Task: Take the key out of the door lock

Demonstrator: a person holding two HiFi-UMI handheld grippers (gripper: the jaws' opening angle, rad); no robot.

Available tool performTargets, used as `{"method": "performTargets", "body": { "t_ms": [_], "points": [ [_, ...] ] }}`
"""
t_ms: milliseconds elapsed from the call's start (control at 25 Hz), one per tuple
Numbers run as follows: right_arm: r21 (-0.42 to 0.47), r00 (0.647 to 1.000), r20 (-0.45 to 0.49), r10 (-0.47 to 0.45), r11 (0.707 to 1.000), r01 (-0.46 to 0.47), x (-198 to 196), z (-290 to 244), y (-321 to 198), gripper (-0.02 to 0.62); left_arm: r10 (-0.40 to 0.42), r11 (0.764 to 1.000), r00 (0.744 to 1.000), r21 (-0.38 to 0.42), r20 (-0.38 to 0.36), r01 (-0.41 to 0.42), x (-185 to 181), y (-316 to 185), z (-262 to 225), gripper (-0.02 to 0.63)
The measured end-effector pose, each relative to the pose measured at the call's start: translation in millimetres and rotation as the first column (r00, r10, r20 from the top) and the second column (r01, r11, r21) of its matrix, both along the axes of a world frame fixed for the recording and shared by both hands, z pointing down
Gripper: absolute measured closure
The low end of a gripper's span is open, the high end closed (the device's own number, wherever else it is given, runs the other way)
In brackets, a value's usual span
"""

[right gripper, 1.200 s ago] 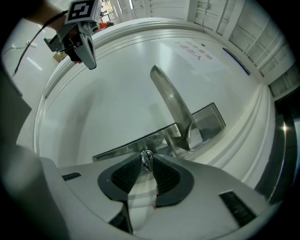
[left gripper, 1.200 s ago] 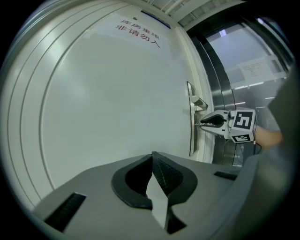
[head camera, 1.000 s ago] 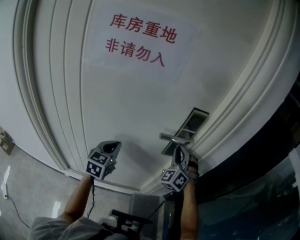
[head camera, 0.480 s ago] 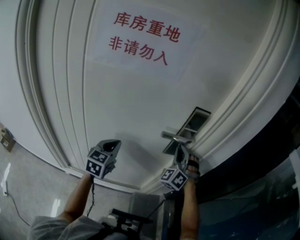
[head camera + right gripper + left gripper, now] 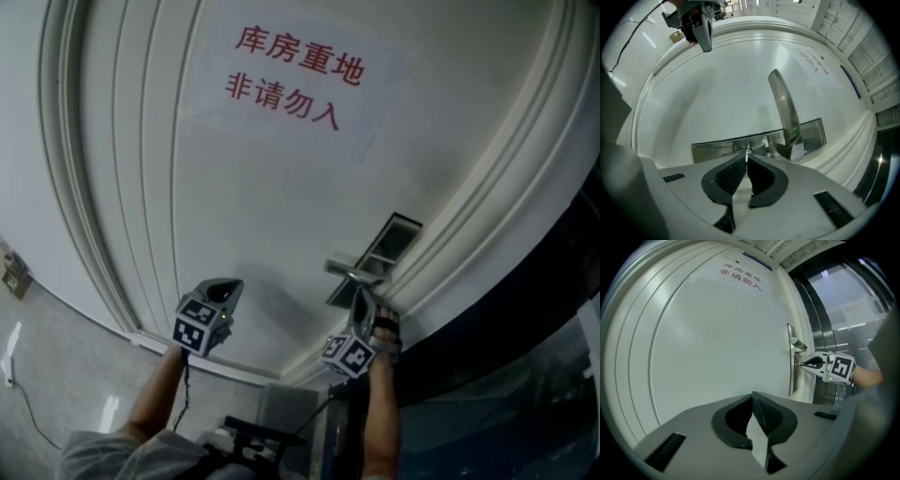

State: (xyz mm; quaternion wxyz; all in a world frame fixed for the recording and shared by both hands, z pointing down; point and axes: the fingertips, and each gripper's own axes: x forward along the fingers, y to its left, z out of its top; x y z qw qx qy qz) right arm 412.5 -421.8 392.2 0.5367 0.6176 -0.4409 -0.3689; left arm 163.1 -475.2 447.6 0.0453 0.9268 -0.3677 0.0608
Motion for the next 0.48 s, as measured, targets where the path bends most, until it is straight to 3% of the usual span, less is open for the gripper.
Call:
{"method": "performTargets", "body": {
  "t_ms": [480],
  "points": [
    [-0.053,0.996,-0.085,-0.014,0.999,0.01,-6.4,0.4,0.1,0.572,-0.02,1.0,1.0,0.01,-0.005,0.02,-11.0,4.9,-2.6,0.598]
  ]
}}
